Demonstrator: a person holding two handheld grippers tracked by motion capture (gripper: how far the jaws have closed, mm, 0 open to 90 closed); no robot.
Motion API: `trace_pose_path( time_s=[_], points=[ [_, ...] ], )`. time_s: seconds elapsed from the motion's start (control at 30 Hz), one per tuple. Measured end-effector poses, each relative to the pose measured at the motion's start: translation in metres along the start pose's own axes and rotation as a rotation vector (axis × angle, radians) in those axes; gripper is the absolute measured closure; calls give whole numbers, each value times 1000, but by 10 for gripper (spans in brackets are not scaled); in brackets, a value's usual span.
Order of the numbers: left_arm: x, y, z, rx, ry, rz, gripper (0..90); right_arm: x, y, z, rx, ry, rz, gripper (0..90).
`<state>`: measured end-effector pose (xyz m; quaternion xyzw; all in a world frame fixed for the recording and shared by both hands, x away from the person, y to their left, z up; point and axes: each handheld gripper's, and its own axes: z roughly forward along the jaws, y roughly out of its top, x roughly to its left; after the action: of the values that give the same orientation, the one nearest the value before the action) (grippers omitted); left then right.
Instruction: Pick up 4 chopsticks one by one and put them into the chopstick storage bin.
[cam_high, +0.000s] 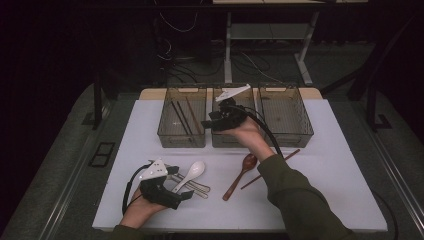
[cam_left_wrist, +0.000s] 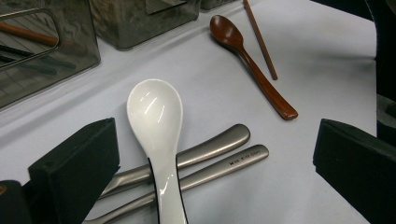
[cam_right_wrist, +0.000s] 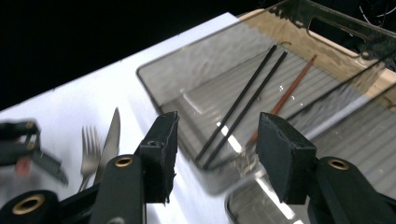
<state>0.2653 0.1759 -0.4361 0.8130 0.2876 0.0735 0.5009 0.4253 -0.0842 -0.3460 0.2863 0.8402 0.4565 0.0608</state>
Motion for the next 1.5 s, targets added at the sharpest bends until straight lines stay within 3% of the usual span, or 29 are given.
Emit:
trace_pose_path(
  time_s=[0.27,0.33,0.6,0.77,1.03,1.3,1.5],
  points=[
    [0,0,0,13,5,5,0,-5,-29,-29,-18,17,-15,477],
    [0,0,0,13,6,5,0,-6,-37,-36,-13,23,-3,475],
    [-1,0,2,21,8,8,0,-15,-66,-64,14,17,-36,471],
    [0,-1,2,18,10,8,0,-21,-86,-78,49,-10,-48,495],
    [-1,0,3,19,17,10,0,-35,-117,-100,108,-54,-23,636],
    [-1,0,3,22,16,14,0,-60,-144,-121,141,-109,33,894],
    [-2,0,3,21,10,15,0,-75,-160,-131,191,-179,53,897]
  ],
)
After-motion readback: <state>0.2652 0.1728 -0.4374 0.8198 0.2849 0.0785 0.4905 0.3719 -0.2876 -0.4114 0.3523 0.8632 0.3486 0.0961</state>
